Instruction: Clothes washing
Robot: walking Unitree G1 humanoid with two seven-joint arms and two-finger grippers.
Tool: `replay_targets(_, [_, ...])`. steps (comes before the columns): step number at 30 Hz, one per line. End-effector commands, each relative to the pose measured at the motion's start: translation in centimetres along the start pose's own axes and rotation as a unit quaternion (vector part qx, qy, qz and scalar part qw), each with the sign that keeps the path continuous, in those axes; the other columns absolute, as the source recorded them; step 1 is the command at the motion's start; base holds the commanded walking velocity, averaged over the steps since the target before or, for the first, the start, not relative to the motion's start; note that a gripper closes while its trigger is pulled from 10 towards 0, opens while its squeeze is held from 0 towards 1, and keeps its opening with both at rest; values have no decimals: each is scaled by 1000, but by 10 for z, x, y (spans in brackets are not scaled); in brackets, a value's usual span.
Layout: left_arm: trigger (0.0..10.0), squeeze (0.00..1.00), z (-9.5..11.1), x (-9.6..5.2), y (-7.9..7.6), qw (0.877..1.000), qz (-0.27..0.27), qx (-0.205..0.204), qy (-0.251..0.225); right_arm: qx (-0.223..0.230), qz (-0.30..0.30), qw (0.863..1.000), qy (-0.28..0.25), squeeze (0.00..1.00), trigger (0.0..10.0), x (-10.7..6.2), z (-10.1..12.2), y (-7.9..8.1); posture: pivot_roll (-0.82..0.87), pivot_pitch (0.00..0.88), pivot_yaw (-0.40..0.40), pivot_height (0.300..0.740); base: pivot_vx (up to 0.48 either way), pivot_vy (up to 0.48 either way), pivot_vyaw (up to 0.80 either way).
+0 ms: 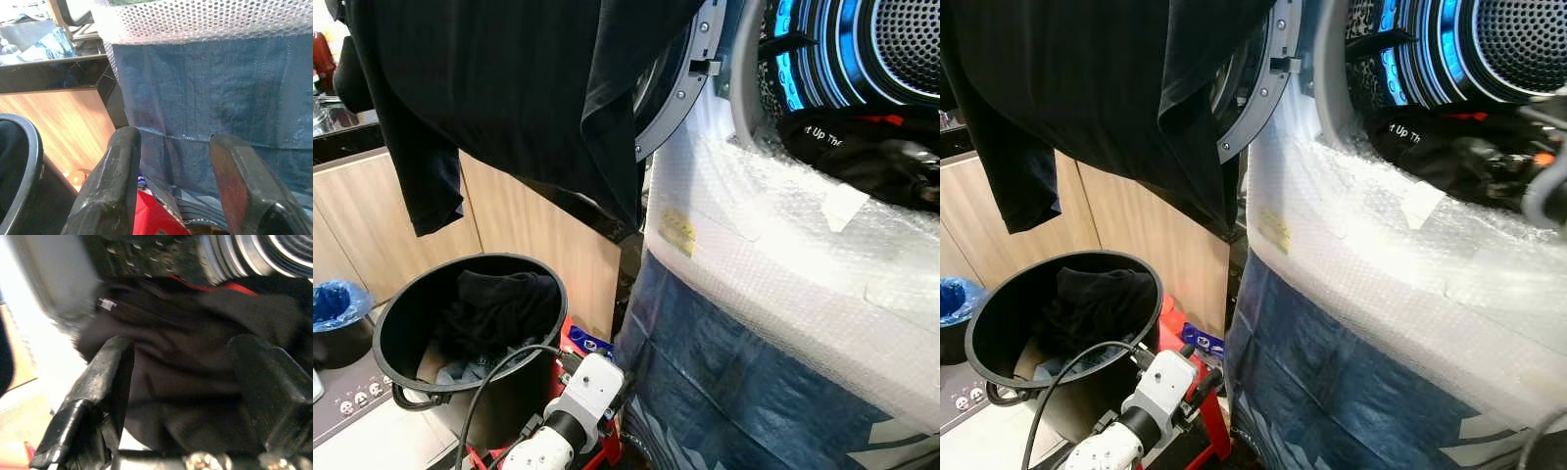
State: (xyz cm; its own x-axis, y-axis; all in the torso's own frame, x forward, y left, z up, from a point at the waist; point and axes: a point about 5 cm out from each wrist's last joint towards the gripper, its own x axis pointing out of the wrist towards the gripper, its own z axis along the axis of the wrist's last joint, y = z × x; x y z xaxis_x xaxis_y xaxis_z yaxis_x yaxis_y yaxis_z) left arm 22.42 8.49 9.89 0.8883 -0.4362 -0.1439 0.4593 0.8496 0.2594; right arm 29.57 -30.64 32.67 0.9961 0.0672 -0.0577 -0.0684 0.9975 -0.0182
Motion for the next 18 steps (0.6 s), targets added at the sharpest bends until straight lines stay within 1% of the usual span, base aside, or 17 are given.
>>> replay_targets(1, [10000, 0, 1, 1, 0, 1000, -3, -2, -4, -13, -9, 1000, 5, 0, 10000, -3, -7, -7, -8, 11, -94, 740, 0, 0, 0])
replay_targets(2, [10000, 0, 1, 1, 0, 1000, -3, -1, -4, -14, -13, 1000, 0, 0, 10000, -3, -8, -8, -8, 13, -93, 740, 0, 0, 0])
replay_targets(4, [10000, 0, 1, 1, 2, 1000, -3, 1, -4, -13, 20, 999, -43, 0, 10000, -5, -4, -2, -10, 10, -89, 740, 0, 0, 0])
replay_targets(5, [10000, 0, 1, 1, 2, 1000, -3, 2, -5, -4, 43, 997, -63, 0, 10000, -8, -4, 1, -10, 10, -89, 740, 0, 0, 0])
replay_targets(7, [10000, 0, 1, 1, 3, 1000, -3, 4, -5, 13, 81, 993, -84, 0, 10000, -13, -5, 6, -8, 9, -86, 740, 0, 0, 0])
replay_targets(8, [10000, 0, 2, 1, 4, 1000, -1, 5, -6, 31, 151, 982, -114, 0, 10000, -21, -9, 14, -7, 7, -86, 740, 0, 0, 0])
replay_targets(9, [10000, 0, 2, 1, 5, 1000, 0, 6, -7, 41, 198, 970, -136, 0, 10000, -28, -12, 19, -7, 7, -86, 740, 0, 0, 0])
replay_targets(10, [10000, 0, 2, 1, 5, 1000, 0, 6, -7, 41, 198, 970, -136, 0, 10000, -28, -12, 19, -7, 7, -86, 740, 0, 0, 0])
replay_targets(11, [10000, 0, 2, 1, 5, 1000, 1, 6, -7, 49, 234, 958, -157, 0, 10000, -34, -14, 23, -4, 5, -82, 740, 0, 0, 0])
replay_targets(12, [10000, 0, 2, 1, 6, 1000, 1, 6, -8, 61, 257, 950, -168, 0, 10000, -38, -16, 24, -4, 5, -82, 740, 0, 0, 0])
replay_targets(13, [10000, 0, 2, 1, 6, 1000, 1, 6, -8, 61, 257, 950, -168, 0, 10000, -38, -16, 24, -4, 5, -82, 740, 0, 0, 0])
replay_targets(14, [10000, 0, 2, 1, 6, 1000, 1, 6, -8, 70, 272, 946, -163, 0, 10000, -38, -19, 26, -1, 3, -81, 740, 0, 0, 0])
replay_targets(16, [10000, 0, 2, 1, 6, 1000, 1, 6, -8, 70, 272, 946, -163, 0, 10000, -38, -19, 26, -1, 3, -81, 740, 0, 0, 0])
replay_targets(17, [10000, 0, 2, 1, 7, 1000, 2, 7, -9, 81, 323, 930, -155, 0, 10000, -42, -26, 35, 5, 0, -79, 740, 0, 0, 0])
replay_targets(18, [10000, 0, 2, 1, 7, 1000, 2, 7, -9, 81, 323, 930, -155, 0, 10000, -42, -26, 35, 5, 0, -79, 740, 0, 0, 0])
